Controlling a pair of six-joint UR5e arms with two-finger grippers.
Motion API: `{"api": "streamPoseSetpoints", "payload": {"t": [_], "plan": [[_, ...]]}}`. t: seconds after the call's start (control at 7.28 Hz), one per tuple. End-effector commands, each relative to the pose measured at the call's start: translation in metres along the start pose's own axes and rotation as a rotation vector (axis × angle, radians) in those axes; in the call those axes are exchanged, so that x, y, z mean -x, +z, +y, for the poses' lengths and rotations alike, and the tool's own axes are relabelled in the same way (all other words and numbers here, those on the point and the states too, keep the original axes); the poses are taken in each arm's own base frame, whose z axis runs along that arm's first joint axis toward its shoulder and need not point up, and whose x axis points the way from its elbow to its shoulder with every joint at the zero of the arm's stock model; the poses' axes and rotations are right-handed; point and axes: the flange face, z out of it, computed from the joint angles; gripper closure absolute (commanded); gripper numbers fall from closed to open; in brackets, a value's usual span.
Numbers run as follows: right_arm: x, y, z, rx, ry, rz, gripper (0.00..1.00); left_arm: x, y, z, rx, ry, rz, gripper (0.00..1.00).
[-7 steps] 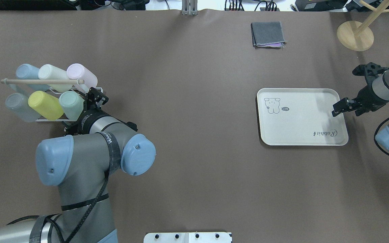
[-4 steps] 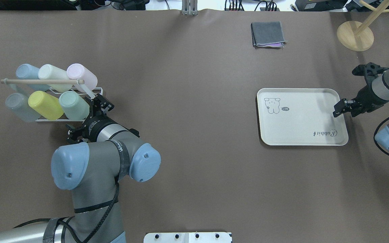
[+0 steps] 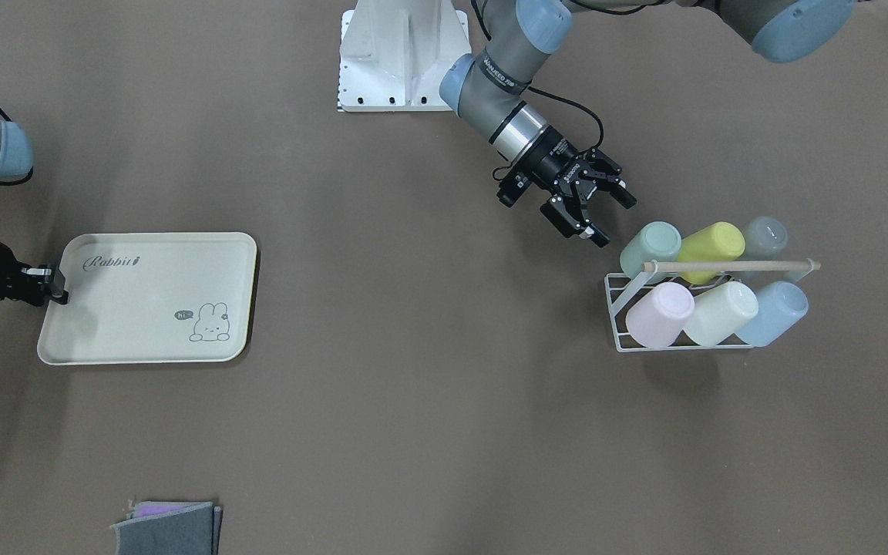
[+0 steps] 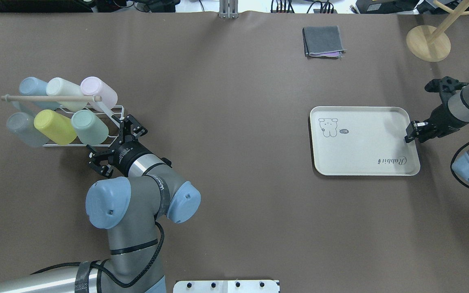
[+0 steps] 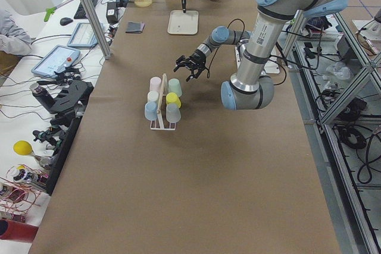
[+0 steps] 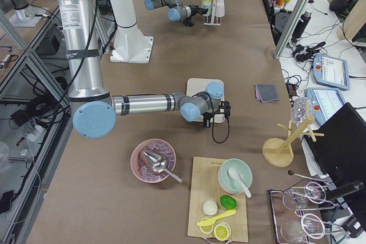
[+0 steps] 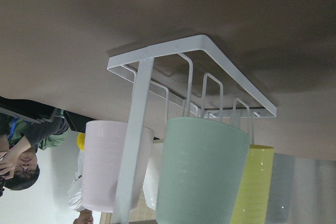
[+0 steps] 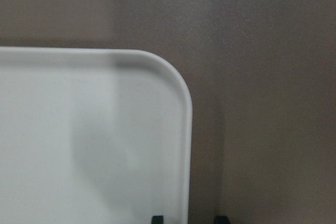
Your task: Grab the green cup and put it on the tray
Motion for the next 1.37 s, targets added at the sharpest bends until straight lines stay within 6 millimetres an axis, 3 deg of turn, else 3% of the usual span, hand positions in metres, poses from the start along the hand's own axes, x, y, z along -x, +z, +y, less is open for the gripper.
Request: {"api": "streamPoseSetpoints", "payload": {"t": [0.0, 0.14, 0.27, 0.41, 0.82, 1.24], "plan": [[0.003, -0.002, 0.000, 0.001, -0.003, -0.007, 0.68, 0.000, 0.013, -0.021, 0.066, 0.043, -0.028, 0.02], [0.003, -0.002, 0.000, 0.001, -0.004, -0.007, 0.93, -0.001, 0.015, -0.024, 0.071, 0.045, -0.030, 0.02], [0.002, -0.001, 0.000, 0.001, -0.003, -0.005, 1.00, -0.003, 0.020, -0.028, 0.081, 0.056, -0.025, 0.03], [0.002, -0.001, -0.001, -0.001, -0.005, -0.003, 0.96, -0.006, 0.023, -0.030, 0.089, 0.049, -0.023, 0.03], [0.005, -0.010, -0.004, -0.014, -0.007, -0.016, 1.00, -0.014, 0.044, -0.042, 0.131, 0.028, -0.014, 0.03], [-0.001, -0.059, -0.030, -0.044, 0.027, -0.113, 1.00, -0.008, 0.057, -0.038, 0.179, -0.011, -0.059, 0.03]]}}
